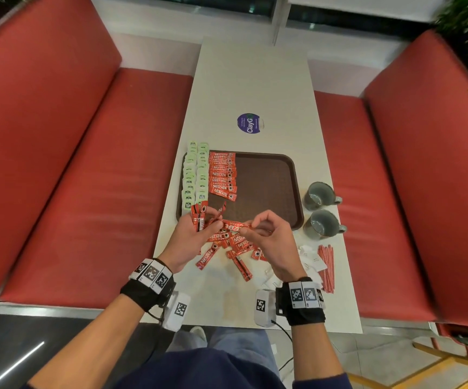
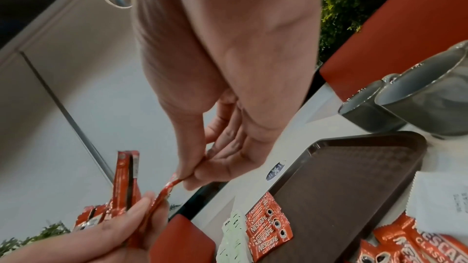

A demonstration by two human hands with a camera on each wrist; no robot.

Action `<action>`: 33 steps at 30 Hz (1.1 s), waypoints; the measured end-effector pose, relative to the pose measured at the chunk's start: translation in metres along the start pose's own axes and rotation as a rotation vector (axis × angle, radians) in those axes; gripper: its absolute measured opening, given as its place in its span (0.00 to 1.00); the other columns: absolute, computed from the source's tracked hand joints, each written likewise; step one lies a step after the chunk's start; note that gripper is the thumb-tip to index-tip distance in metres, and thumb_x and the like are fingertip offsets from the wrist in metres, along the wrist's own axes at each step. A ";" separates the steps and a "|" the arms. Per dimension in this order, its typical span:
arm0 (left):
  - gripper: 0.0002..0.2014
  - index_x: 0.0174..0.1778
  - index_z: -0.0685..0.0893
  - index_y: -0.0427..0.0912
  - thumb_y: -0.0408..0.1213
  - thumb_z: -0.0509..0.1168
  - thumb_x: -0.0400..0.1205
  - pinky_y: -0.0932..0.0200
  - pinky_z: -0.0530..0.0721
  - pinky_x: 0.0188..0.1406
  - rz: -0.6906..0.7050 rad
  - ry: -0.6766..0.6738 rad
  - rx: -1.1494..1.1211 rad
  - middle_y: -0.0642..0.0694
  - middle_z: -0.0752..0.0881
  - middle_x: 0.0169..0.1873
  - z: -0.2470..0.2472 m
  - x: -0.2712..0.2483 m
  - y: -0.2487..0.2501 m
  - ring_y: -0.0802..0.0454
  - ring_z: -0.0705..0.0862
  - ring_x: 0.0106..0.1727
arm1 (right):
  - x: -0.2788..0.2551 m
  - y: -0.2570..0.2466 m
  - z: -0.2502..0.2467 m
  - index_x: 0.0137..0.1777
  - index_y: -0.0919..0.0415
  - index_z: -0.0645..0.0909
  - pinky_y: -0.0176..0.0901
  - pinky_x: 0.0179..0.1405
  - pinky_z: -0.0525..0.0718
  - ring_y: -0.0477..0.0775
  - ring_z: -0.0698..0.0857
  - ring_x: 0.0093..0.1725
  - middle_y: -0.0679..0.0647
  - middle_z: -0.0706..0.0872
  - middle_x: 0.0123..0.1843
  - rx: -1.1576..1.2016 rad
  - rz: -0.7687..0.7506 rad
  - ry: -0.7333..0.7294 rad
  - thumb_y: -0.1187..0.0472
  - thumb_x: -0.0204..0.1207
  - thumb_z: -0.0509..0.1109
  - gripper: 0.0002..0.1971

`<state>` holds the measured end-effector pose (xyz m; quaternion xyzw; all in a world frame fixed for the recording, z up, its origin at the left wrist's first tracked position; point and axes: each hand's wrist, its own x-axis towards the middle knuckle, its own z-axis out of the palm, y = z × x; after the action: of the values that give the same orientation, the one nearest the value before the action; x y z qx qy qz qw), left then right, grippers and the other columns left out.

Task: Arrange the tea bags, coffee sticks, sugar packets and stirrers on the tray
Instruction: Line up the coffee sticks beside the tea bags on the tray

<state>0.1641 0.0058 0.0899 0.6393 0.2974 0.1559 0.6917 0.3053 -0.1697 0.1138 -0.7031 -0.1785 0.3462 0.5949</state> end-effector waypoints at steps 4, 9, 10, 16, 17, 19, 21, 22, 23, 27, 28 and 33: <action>0.07 0.64 0.89 0.48 0.39 0.68 0.94 0.61 0.74 0.34 -0.025 -0.043 -0.011 0.51 0.82 0.34 -0.003 0.000 -0.004 0.55 0.75 0.33 | 0.001 -0.001 -0.002 0.56 0.60 0.85 0.59 0.58 0.96 0.59 0.95 0.52 0.57 0.96 0.50 -0.066 -0.048 0.048 0.67 0.76 0.88 0.16; 0.09 0.61 0.89 0.49 0.45 0.65 0.95 0.60 0.76 0.35 0.002 -0.220 0.120 0.41 0.96 0.46 -0.001 -0.003 -0.002 0.51 0.75 0.32 | 0.007 0.001 0.004 0.58 0.54 0.88 0.64 0.61 0.94 0.65 0.94 0.55 0.57 0.96 0.50 -0.055 -0.055 0.086 0.67 0.77 0.87 0.15; 0.09 0.58 0.89 0.50 0.47 0.65 0.95 0.61 0.77 0.35 0.008 -0.231 0.129 0.40 0.96 0.46 0.000 -0.004 -0.003 0.51 0.75 0.32 | 0.008 0.000 0.006 0.59 0.55 0.89 0.64 0.63 0.94 0.65 0.94 0.56 0.58 0.96 0.51 -0.021 -0.058 0.102 0.66 0.78 0.87 0.15; 0.19 0.62 0.88 0.37 0.51 0.62 0.95 0.60 0.75 0.33 -0.031 -0.126 -0.015 0.32 0.88 0.38 0.017 -0.006 -0.005 0.52 0.76 0.30 | 0.004 -0.001 0.036 0.60 0.63 0.91 0.66 0.65 0.93 0.65 0.96 0.59 0.61 0.97 0.56 0.125 -0.053 0.031 0.60 0.88 0.79 0.08; 0.18 0.63 0.88 0.38 0.49 0.61 0.95 0.61 0.76 0.32 -0.047 -0.105 -0.033 0.33 0.89 0.39 0.018 -0.006 -0.004 0.52 0.78 0.30 | 0.006 0.000 0.038 0.62 0.66 0.90 0.67 0.66 0.93 0.67 0.95 0.61 0.62 0.96 0.57 0.172 -0.048 0.037 0.60 0.90 0.76 0.08; 0.16 0.62 0.88 0.39 0.46 0.59 0.97 0.62 0.77 0.32 -0.065 -0.056 -0.064 0.37 0.92 0.40 0.014 -0.003 -0.005 0.51 0.79 0.31 | 0.009 -0.001 0.038 0.64 0.70 0.84 0.63 0.66 0.93 0.67 0.96 0.60 0.63 0.96 0.58 0.236 -0.024 0.060 0.62 0.94 0.70 0.10; 0.17 0.54 0.86 0.39 0.47 0.60 0.97 0.56 0.72 0.34 -0.091 -0.002 -0.070 0.45 0.82 0.31 0.007 0.000 -0.009 0.52 0.74 0.30 | 0.011 -0.006 0.032 0.65 0.70 0.81 0.57 0.57 0.92 0.62 0.94 0.51 0.61 0.96 0.53 0.211 -0.007 0.040 0.62 0.96 0.66 0.09; 0.17 0.51 0.83 0.39 0.49 0.61 0.96 0.54 0.68 0.34 -0.100 0.018 -0.079 0.48 0.75 0.29 0.004 0.001 -0.010 0.53 0.70 0.30 | 0.011 -0.007 0.029 0.64 0.69 0.80 0.56 0.50 0.90 0.60 0.92 0.45 0.60 0.94 0.49 0.176 -0.008 0.009 0.62 0.96 0.65 0.09; 0.18 0.50 0.81 0.39 0.52 0.62 0.94 0.54 0.66 0.34 -0.104 0.023 -0.095 0.50 0.71 0.29 0.002 0.002 -0.010 0.54 0.67 0.30 | 0.011 -0.008 0.028 0.65 0.66 0.81 0.59 0.44 0.89 0.60 0.89 0.40 0.59 0.92 0.47 0.120 -0.013 -0.030 0.61 0.97 0.65 0.08; 0.27 0.56 0.79 0.31 0.58 0.67 0.90 0.59 0.69 0.32 -0.063 -0.014 -0.112 0.51 0.69 0.30 0.001 0.003 -0.002 0.55 0.66 0.30 | 0.009 -0.010 0.031 0.60 0.57 0.83 0.69 0.41 0.93 0.57 0.88 0.34 0.56 0.95 0.45 -0.180 -0.059 -0.128 0.54 0.93 0.72 0.07; 0.26 0.55 0.79 0.33 0.58 0.68 0.89 0.60 0.70 0.31 -0.048 -0.024 -0.097 0.50 0.70 0.30 0.002 0.003 0.000 0.55 0.67 0.31 | 0.009 -0.010 0.033 0.57 0.57 0.84 0.66 0.44 0.95 0.54 0.90 0.36 0.54 0.95 0.44 -0.234 -0.087 -0.133 0.53 0.92 0.74 0.08; 0.20 0.49 0.81 0.49 0.63 0.72 0.86 0.55 0.73 0.35 -0.078 -0.015 -0.100 0.49 0.75 0.34 0.005 0.007 -0.004 0.50 0.72 0.35 | 0.011 -0.008 0.039 0.53 0.53 0.90 0.48 0.54 0.92 0.48 0.95 0.47 0.47 0.96 0.44 -0.319 -0.197 -0.149 0.51 0.89 0.77 0.07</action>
<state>0.1718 0.0058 0.0847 0.5931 0.3086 0.1388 0.7306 0.2871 -0.1326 0.1167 -0.7399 -0.3425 0.3049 0.4922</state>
